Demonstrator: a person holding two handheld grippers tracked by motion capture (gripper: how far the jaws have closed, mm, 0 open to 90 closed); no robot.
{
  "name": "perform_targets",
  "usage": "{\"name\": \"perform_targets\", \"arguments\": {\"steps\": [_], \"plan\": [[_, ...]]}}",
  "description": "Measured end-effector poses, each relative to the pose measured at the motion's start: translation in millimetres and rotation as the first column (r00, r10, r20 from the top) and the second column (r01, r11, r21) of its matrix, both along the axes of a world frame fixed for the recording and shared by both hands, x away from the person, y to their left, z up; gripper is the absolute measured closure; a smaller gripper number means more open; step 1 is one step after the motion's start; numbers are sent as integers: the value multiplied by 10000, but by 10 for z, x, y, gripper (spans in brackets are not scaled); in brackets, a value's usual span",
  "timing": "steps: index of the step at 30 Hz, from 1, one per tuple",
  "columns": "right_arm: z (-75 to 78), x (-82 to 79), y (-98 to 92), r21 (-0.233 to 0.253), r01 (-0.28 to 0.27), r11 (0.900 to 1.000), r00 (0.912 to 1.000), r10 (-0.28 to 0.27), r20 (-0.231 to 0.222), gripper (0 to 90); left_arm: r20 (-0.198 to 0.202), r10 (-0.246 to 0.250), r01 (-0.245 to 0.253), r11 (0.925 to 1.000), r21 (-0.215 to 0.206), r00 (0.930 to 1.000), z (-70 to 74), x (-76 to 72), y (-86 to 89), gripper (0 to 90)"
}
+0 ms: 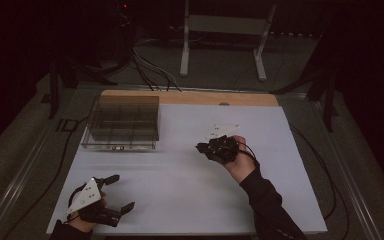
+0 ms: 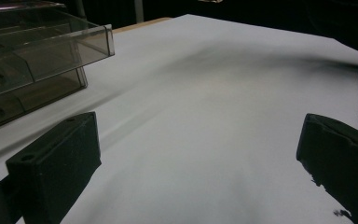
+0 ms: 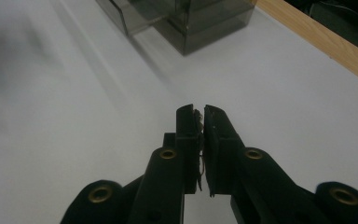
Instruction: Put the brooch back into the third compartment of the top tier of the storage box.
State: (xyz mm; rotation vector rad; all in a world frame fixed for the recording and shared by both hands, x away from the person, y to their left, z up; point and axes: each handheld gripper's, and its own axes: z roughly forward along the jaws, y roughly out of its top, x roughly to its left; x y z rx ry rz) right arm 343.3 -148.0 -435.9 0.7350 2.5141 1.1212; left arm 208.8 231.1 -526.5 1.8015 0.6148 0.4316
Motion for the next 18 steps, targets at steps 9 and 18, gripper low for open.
{"name": "perform_targets", "arguments": {"steps": [9,18], "plan": [[67,61,109,23,-136,9999,9999,136,27,857,10,16,-16,10000,-38,10000,0,0,1,6],[128,117,225,39,-314,9995,9995,314,72,857,6,-11,11,10000,-37,10000,-1,1,1,6]]}}
